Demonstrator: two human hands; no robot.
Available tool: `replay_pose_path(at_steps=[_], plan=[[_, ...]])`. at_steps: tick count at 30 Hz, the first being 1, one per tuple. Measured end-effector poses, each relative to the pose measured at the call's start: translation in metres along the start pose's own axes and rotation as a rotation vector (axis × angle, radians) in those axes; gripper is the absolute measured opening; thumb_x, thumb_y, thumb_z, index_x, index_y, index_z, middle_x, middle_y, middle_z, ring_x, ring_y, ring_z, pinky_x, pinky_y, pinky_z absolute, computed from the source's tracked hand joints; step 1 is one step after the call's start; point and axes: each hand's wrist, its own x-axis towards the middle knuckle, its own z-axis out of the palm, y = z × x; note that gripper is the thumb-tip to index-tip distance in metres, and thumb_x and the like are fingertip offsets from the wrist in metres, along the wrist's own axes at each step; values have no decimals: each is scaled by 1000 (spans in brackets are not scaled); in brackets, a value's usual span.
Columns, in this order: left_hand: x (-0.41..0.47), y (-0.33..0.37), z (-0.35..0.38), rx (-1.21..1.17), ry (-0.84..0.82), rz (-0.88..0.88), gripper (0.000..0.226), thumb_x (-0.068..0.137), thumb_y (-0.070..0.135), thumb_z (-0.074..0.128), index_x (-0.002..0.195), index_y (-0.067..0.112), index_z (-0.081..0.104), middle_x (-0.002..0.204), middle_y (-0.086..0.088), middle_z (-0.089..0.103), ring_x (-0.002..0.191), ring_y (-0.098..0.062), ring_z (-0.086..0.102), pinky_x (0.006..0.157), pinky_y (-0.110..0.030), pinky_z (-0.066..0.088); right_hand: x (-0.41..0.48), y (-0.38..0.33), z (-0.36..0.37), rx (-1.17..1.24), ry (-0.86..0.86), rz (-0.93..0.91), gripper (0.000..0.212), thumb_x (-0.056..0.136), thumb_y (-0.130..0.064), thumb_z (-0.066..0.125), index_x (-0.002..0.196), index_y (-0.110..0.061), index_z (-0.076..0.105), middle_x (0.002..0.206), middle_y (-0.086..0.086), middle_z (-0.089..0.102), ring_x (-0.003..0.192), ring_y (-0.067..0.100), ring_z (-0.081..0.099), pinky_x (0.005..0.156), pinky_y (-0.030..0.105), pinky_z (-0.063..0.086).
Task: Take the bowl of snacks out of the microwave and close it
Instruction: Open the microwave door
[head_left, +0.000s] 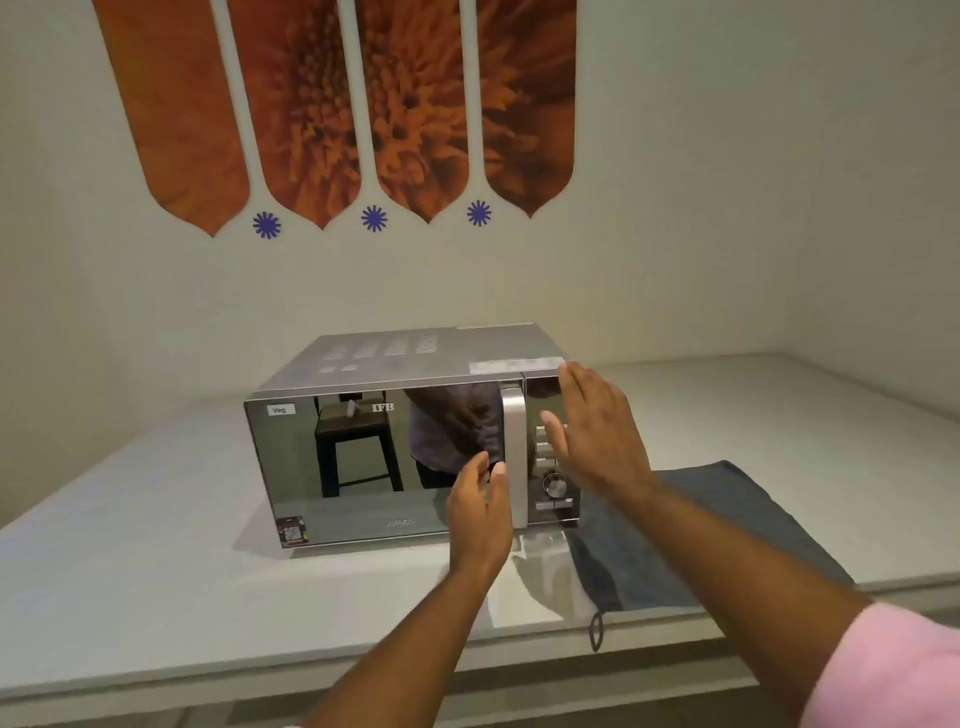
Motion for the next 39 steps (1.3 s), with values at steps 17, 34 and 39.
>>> replay_pose_path(at_steps=[17, 34, 39], plan=[[56, 30, 40, 6, 95, -1, 35, 110, 28, 49, 93, 6, 71, 73, -2, 61, 68, -10, 56, 60, -23, 45, 37, 17, 35, 13, -82, -128, 62, 105, -39, 26, 156, -5, 39, 161, 16, 46, 153, 33, 36, 127, 42, 13], [-8, 43, -29, 36, 94, 188, 20, 102, 38, 62, 107, 27, 78, 91, 11, 75, 82, -5, 70, 74, -26, 60, 41, 8, 21, 51, -173, -84, 63, 101, -34, 32, 159, -8, 36, 165, 14, 40, 156, 31, 30, 129, 43, 10], [4, 78, -80, 344, 343, 403, 35, 96, 54, 53, 115, 28, 68, 112, 5, 64, 107, -15, 57, 94, -36, 45, 42, 2, 13, 23, -193, -72, 58, 103, -29, 36, 157, -7, 38, 163, 16, 43, 154, 32, 34, 129, 46, 15]])
